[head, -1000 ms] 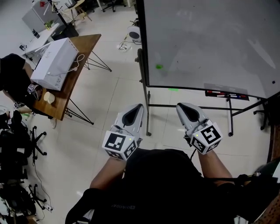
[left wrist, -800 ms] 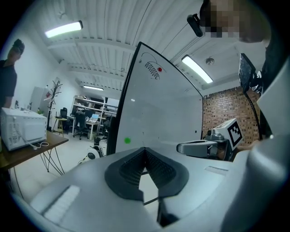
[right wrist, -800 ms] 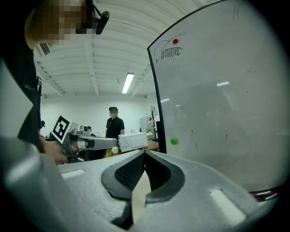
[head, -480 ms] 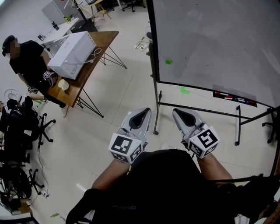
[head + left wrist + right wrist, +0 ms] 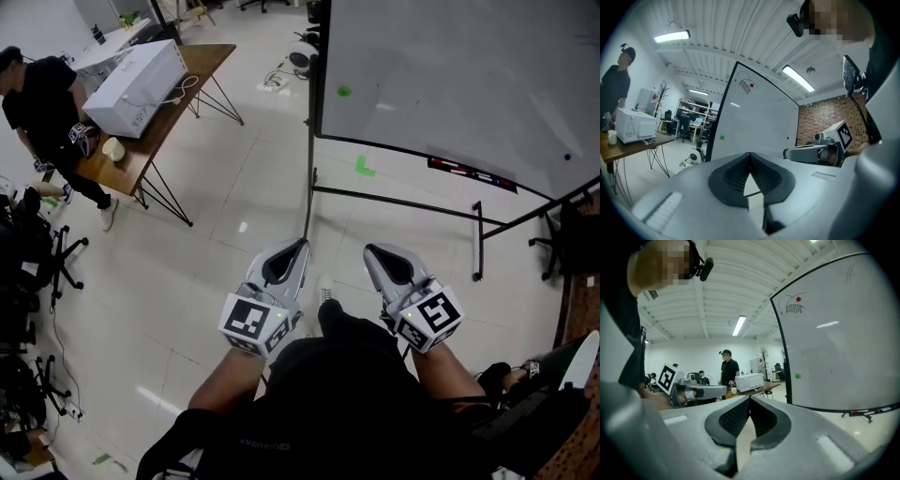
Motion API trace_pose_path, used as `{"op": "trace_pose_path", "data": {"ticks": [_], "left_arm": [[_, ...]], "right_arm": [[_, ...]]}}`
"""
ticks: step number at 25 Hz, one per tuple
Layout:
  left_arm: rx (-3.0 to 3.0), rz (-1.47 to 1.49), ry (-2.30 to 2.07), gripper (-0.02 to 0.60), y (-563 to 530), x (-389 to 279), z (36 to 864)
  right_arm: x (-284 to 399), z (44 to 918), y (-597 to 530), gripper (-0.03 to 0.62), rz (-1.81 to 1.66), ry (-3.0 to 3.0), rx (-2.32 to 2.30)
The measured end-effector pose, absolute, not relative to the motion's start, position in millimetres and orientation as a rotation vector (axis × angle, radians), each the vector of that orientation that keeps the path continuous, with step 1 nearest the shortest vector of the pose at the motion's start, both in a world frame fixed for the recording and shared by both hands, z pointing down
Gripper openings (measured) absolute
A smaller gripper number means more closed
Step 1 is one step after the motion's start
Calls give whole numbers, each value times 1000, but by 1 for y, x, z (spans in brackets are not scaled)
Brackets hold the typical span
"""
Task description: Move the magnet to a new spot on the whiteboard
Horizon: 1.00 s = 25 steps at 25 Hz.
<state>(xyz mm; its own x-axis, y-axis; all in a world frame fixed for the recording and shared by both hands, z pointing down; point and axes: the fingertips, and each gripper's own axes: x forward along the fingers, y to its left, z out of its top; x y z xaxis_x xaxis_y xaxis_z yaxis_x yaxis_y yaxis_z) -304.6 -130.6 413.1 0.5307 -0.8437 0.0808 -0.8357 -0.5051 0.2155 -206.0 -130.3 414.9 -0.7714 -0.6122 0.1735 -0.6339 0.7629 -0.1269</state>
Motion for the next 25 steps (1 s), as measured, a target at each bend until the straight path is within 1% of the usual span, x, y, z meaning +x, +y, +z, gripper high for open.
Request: {"op": "trace_pose_path", "data": {"ticks": [6,13,16,20,23,25], "left_arm": [[2575,-27,-1248,17,-84,-249,437],[2665,-38,-1219,17,-58,-183,418],[2660,-61,-1263,17,-43,-144,413],[2626,-79,-1278,17,-12,-75,408],[2638,-65,-1260,17,16,-24,405],[2626,-62,-1290,17,31,-1,403]], "right_arm": [[-159,437,-69,11,356,-2739,1103],[-91,418,-33,11,278,-2775,1183],[-45,414,-13,11,238,-2789,1187],[36,408,12,11,223,-2778,1229],[92,416,31,11,240,-2782,1245],[119,423,46,11,256,-2791,1230]]}}
